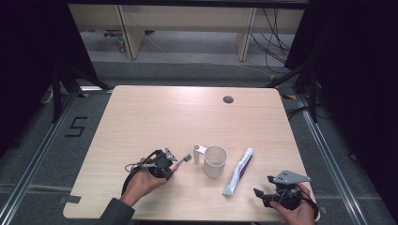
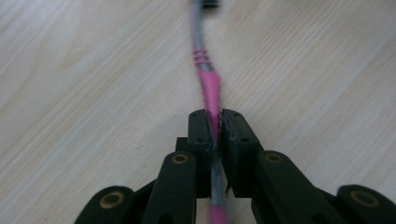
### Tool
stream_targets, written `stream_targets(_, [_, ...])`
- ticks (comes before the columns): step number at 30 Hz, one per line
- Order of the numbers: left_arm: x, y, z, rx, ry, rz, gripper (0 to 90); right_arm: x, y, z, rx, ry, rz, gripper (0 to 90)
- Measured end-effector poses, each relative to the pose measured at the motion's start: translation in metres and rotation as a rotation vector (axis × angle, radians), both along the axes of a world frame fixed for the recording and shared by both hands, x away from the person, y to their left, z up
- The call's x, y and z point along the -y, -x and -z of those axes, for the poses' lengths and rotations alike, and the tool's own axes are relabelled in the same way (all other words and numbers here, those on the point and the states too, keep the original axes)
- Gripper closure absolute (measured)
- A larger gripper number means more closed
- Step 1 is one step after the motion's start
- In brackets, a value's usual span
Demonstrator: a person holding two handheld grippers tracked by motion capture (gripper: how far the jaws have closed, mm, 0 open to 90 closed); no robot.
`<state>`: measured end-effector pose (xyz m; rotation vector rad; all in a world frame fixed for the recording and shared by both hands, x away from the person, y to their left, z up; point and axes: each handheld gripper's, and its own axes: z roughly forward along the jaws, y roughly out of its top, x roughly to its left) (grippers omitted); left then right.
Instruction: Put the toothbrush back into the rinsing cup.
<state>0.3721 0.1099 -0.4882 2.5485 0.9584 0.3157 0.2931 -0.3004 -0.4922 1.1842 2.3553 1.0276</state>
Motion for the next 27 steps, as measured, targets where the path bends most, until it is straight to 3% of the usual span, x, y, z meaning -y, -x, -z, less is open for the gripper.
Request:
stream_targets(4, [-0.008, 0.001, -0.002, -0.015, -0.019, 0.014, 82.2, 0.0, -0.001, 0.001, 0.02, 0.006, -0.014, 26.8])
stream_targets(5, [-0.011, 0.001, -0.003, -0.018, -0.03, 0.02, 82.2, 0.0, 0.0, 0.0, -0.015, -0.003, -0.008, 26.8])
stream_targets(10, [-0.015, 0.002, -0.006, -0.048, -0.053, 0.026, 83.0, 0.0, -0.001, 0.001, 0.013, 0.016, -0.014, 26.8])
stream_targets(18, [-0.008, -0.006, -0.009, -0.119, -0.115, 0.033, 81.8, 0.001, -0.002, 0.0, 0.016, 0.021, -0.022, 26.9])
stream_targets(27, [0.001, -0.011, -0.008, -0.16, -0.178, 0.052, 81.1, 0.0, -0.001, 0.001, 0.003, 0.015, -0.014, 26.9])
